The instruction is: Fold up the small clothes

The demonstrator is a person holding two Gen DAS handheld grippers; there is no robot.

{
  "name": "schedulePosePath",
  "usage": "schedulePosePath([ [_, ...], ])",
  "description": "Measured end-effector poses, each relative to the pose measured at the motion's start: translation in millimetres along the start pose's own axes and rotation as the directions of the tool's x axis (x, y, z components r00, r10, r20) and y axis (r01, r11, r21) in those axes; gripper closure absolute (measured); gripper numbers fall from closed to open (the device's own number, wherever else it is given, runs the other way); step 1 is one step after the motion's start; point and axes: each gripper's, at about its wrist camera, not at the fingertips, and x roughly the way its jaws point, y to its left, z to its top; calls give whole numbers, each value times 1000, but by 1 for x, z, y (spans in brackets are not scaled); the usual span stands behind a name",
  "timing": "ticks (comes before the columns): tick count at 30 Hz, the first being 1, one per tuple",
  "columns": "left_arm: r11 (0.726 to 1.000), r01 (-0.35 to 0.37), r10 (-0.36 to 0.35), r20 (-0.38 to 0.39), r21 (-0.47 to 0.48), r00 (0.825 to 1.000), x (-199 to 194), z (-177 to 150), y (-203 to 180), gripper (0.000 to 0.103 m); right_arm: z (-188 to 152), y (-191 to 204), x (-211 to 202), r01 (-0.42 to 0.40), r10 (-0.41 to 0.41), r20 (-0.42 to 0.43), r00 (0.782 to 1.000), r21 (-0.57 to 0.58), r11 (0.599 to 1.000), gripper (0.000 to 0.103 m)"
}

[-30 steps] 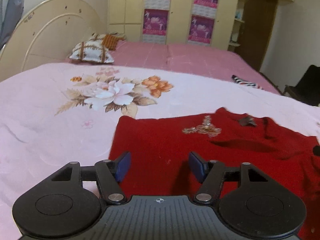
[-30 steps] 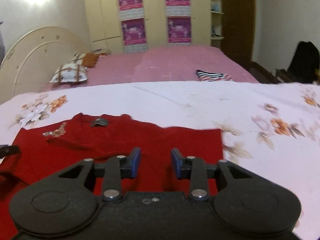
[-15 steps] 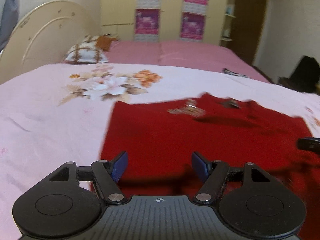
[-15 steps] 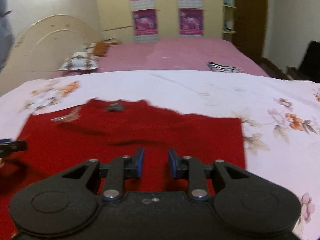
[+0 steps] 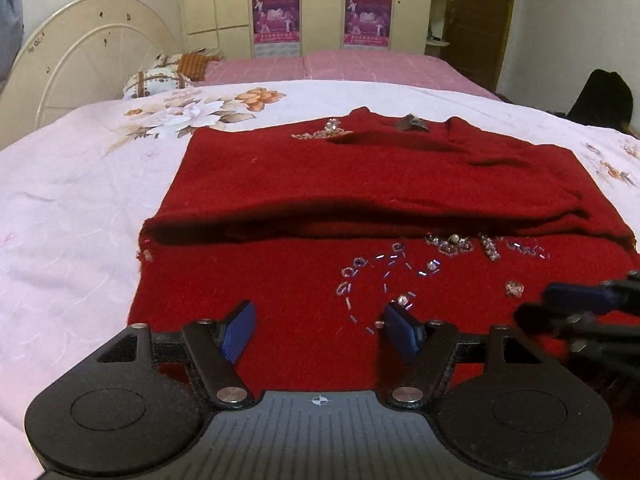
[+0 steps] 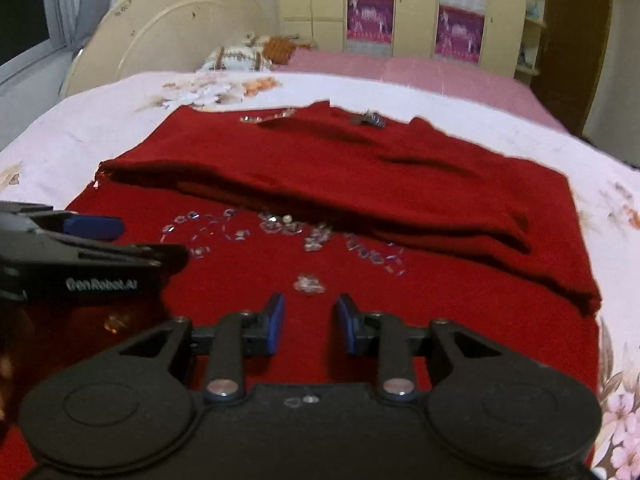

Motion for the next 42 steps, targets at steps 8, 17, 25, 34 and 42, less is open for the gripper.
schedulePosePath([
  [8,999,-39,39,-8,-11,999,-16,-17,16,22,-25,-48,-26,51,-50,-13,999,74,996,83],
  [17,997,-52,51,-20,-53,999,-54,-28,-3,22,-30,-44,-57,-41,39,31,999,91,995,73],
  [25,999,-36,38,-59,32,998,-65,-66,-24,22,-44,5,-68,-146,146,-15,989,17,989,73],
  [34,1000,-9,10,-50,23,999,-92,-88,3,22,-89,-6,-93,49,-48,-26,998,56,997,72],
  [42,999,35,-34,-35,30,999,-124,-99,4,22,-104,12,-122,102,-100,-24,995,126,987,70],
])
